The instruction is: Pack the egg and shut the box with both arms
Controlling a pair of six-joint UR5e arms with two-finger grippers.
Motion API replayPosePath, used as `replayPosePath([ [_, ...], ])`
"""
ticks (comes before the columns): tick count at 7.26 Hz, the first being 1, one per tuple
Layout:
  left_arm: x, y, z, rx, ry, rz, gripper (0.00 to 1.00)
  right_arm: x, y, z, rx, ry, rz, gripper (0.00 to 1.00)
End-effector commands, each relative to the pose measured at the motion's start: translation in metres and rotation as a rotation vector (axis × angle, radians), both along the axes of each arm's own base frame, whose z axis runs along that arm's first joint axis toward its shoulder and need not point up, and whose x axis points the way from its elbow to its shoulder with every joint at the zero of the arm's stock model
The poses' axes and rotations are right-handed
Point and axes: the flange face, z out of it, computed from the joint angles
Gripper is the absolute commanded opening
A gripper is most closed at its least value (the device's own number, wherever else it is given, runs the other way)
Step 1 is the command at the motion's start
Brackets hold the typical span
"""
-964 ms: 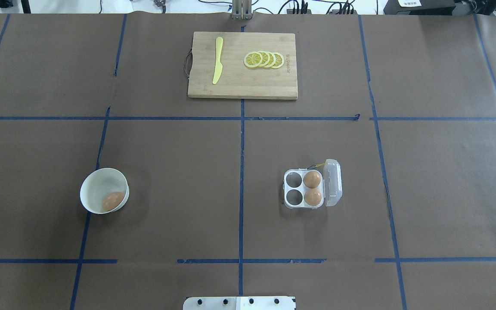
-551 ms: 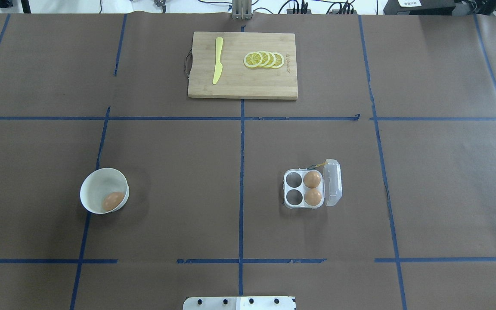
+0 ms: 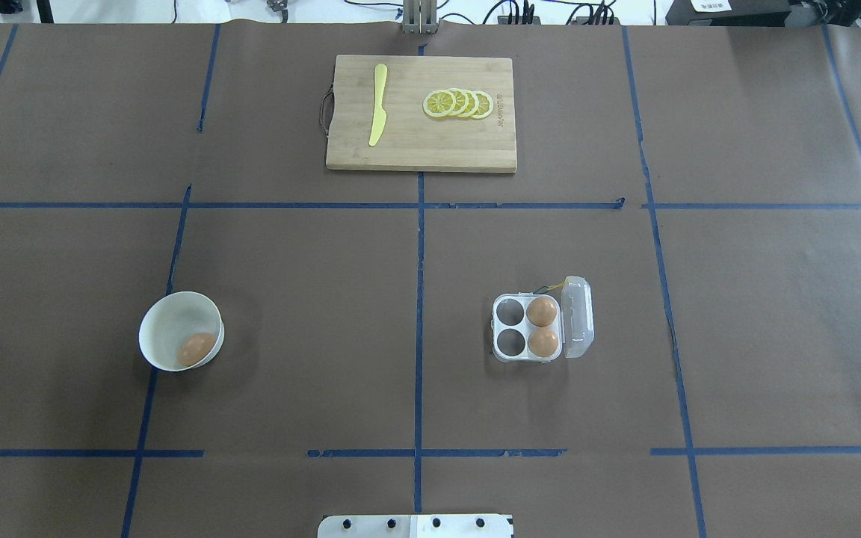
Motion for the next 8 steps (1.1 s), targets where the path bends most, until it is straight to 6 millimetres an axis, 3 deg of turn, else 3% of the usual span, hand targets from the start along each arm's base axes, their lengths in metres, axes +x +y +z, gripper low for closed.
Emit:
replayPosePath([
  [1, 0.031, -0.002, -0.029, 0.055, 0.027, 0.068, 1.0, -0.003, -0.003, -0.018, 0.05, -0.013, 0.002, 1.0],
  [3, 0.104, -0.005, -0.055, 0.176, 0.106, 0.192, 1.0, -0.009, -0.004, -0.021, 0.085, -0.02, -0.015, 1.0],
  [4, 0.141, 0.0, -0.069, 0.144, 0.142, 0.183, 1.0, -0.01, -0.003, -0.02, 0.087, -0.02, -0.02, 1.0],
  [5, 0.199, 0.016, -0.093, 0.172, 0.189, 0.234, 1.0, -0.01, -0.003, -0.02, 0.088, -0.021, -0.02, 1.0],
  [6, 0.238, 0.033, -0.115, 0.215, 0.256, 0.263, 1.0, -0.011, -0.002, -0.02, 0.087, -0.029, -0.023, 1.0],
  [7, 0.271, 0.051, -0.129, 0.258, 0.305, 0.326, 1.0, -0.012, -0.003, -0.02, 0.084, -0.036, -0.024, 1.0],
  [8, 0.292, 0.062, -0.14, 0.283, 0.317, 0.371, 1.0, -0.012, -0.003, -0.02, 0.085, -0.036, -0.025, 1.0],
])
